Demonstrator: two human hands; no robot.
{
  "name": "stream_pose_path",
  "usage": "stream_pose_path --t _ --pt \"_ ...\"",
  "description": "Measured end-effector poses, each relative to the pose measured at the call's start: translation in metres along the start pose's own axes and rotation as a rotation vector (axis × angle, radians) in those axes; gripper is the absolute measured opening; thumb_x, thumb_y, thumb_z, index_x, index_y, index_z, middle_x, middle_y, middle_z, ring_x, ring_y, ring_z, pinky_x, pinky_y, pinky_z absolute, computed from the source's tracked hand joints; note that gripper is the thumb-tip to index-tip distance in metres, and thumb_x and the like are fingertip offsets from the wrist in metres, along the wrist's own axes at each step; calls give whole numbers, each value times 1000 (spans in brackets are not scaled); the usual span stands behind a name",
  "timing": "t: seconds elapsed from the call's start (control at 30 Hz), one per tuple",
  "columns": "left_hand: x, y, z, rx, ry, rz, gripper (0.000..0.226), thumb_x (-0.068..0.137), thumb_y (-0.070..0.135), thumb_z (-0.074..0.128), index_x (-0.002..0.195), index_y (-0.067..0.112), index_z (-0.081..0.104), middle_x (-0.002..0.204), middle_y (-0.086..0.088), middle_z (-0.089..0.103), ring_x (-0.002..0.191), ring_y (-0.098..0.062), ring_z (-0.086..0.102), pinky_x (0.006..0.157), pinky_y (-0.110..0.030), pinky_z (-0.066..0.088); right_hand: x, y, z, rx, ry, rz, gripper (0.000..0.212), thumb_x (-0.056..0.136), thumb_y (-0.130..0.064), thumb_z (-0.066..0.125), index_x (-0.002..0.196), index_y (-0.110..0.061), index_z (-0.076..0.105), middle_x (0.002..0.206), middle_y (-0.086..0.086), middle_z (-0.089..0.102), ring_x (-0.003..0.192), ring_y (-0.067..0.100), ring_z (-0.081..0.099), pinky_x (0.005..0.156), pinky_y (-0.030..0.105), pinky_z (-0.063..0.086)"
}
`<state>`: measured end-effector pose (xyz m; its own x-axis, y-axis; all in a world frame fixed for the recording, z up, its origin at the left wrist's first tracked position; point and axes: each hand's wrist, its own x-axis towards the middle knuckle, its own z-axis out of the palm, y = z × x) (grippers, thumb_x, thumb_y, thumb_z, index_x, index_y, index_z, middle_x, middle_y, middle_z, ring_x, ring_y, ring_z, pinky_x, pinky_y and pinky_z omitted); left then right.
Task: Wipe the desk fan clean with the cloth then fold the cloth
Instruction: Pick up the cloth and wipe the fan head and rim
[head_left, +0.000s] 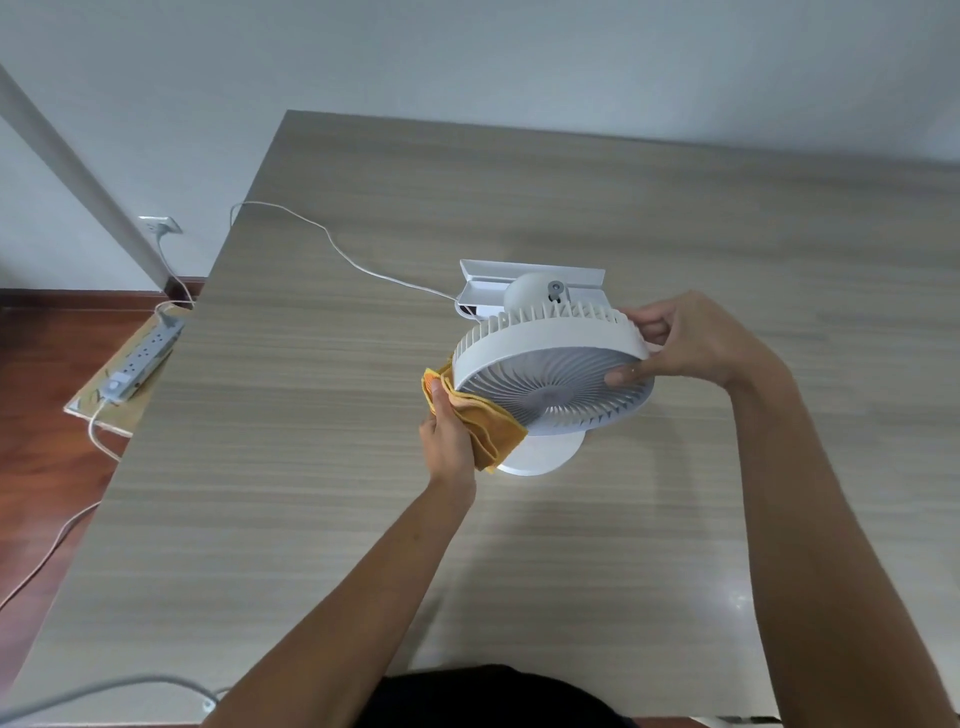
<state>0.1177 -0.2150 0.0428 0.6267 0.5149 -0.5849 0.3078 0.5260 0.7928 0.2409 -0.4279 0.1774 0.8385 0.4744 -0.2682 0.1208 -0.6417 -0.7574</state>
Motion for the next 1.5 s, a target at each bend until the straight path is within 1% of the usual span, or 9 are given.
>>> stream_pose_path --t 0.23,0.47,0.6,0.8,0.97,1.13,1.27,1.4,1.5 --pt "1 2 10 -152 -57 -156 59 92 64 41 115 15 65 109 -7 72 101 -25 68 93 -44 54 12 -2 -14 30 -83 46 75 49 -15 95 119 -22 71 100 -3 78 105 5 69 100 31 50" --pt "3 7 11 -194 -116 -220 54 96 57 42 120 15 64 114 -10 72 105 -30 67 96 -52 52 17 -10 -18 61 -110 53 69 54 -4 91 119 -17 71 98 2 78 104 15 71 91 25 56" --pt "7 9 10 -188 -84 -215 53 96 58 37 112 17 65 106 -8 72 100 -27 67 96 -48 52 11 -7 -13 65 -86 62 70 53 -11 94 118 -20 71 97 -1 78 100 14 73 93 30 55" --pt "-16 11 5 -76 77 -30 52 93 65 35 86 22 63 89 2 68 87 -16 65 80 -31 51 -4 -2 -5 122 -79 51 72 53 -8 93 120 -20 70 100 -2 78 101 9 72 93 27 55" --pt "-29 15 3 16 101 187 59 92 68 33 65 24 63 70 2 65 73 -18 64 76 -39 55 -9 2 -2 130 -61 36 74 53 -7 93 121 -20 69 100 -5 78 101 5 71 91 19 54" --pt "-28 26 12 195 155 451 60 100 53 30 51 20 41 42 10 40 53 -17 40 59 -33 38 -8 5 -2 137 -49 24 74 52 -8 93 121 -18 70 98 -3 78 99 9 72 86 19 55" --pt "-27 36 19 332 150 697 68 99 53 22 86 -1 62 52 10 41 56 -21 46 59 -30 35 -9 5 0 135 -41 22 73 52 -12 94 119 -22 70 98 -4 78 98 8 73 89 26 56" --pt "-33 51 25 521 141 876 54 101 47 19 126 26 62 82 5 64 76 -18 60 65 -18 35 -12 6 3 152 -33 11 72 53 -9 93 119 -24 71 98 -4 78 98 7 72 89 23 55" --pt "-33 57 28 587 94 974 54 102 47 20 135 23 56 117 1 69 102 -19 65 82 -26 47 -11 6 4 156 -34 4 73 53 -8 93 120 -23 70 99 -2 78 100 8 72 89 21 55"
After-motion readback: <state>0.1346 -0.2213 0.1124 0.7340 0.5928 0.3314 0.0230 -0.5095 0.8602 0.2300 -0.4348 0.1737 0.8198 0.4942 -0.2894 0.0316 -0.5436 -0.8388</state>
